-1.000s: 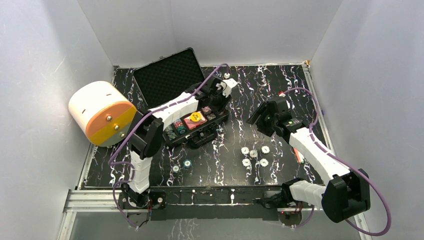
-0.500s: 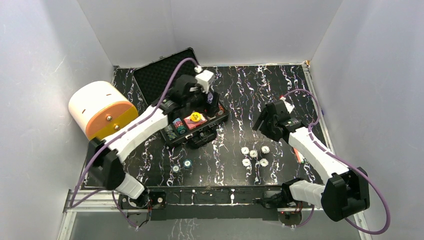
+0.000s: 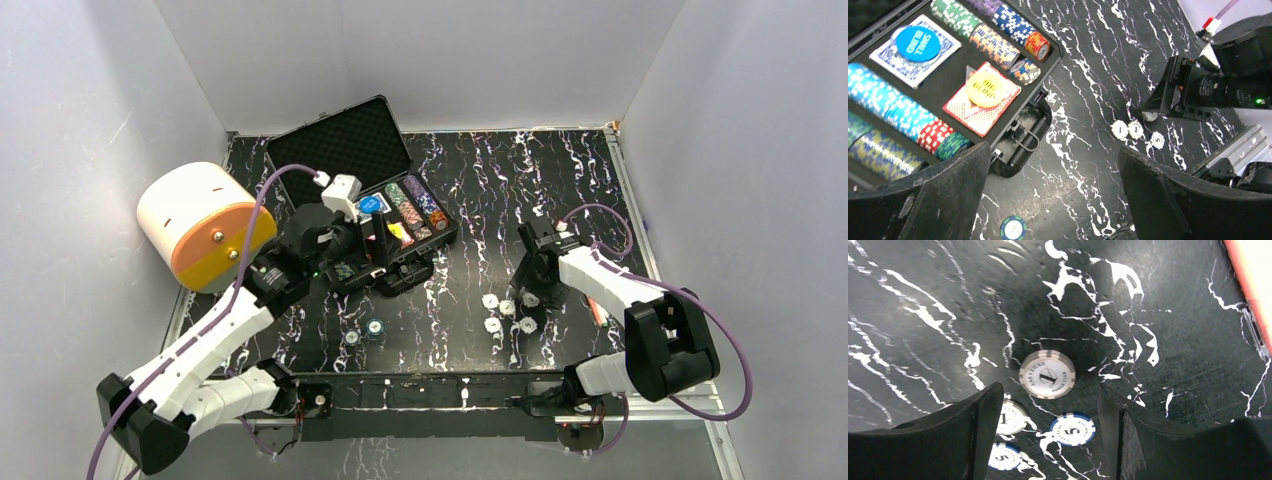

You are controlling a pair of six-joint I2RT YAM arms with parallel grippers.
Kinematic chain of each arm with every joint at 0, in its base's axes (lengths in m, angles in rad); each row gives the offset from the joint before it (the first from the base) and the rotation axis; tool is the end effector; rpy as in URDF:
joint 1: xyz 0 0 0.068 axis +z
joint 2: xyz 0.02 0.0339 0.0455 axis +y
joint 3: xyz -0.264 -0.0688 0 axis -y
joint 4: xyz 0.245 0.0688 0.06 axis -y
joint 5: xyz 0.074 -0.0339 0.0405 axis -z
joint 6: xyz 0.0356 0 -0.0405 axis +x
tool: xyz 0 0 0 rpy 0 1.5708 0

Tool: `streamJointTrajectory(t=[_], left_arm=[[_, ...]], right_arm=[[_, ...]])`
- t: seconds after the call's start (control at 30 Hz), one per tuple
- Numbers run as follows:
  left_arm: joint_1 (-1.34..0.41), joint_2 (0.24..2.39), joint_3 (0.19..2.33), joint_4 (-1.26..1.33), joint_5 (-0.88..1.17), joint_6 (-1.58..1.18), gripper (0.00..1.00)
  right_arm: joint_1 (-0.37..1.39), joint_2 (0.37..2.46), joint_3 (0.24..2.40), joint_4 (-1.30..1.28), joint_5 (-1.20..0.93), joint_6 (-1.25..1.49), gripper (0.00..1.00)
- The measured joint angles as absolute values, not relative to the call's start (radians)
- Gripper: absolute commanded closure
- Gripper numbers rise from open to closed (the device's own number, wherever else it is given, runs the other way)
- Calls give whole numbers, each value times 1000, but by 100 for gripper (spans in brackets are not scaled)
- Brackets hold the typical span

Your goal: Pack up texas hold em set

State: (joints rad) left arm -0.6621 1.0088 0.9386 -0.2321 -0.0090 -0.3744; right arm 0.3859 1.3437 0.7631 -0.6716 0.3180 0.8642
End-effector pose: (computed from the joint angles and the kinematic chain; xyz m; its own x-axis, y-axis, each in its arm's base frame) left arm 0.1836 -0.1427 0.3469 -0.4409 -0.1200 -0.8895 0.4800 0.8059 -0.3466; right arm 0.2192 0.0770 0.1841 -0.7741 0.4653 -0.4292 0.4960 0.8671 0.0455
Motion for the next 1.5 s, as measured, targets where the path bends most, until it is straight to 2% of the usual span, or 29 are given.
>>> streamJointTrajectory(t=[0.07,0.13,0.67,0.83,0.93,1.13,1.5], left_arm=[[-662,960,907,-233,-32,-408,1],[-662,926,883,-232,-47,-435,2],[-662,970,857,-216,-71,-475,2],[-662,974,857,-213,-71,-478,2],[-662,974,857,-210,-71,-483,1],[-662,989,857,-201,-50,-489,2],[-662,1024,857,-150,40,-533,2]], right_arm=[[386,1357,748,-672,318,877,34],[386,1370,735,-669,315,883,37],[386,1428,746,-604,314,850,38],[387,1437,752,-587,319,835,57],[386,1436,752,-581,321,833,61],[387,1408,746,-573,302,823,61],[436,1193,792,-465,96,953,61]])
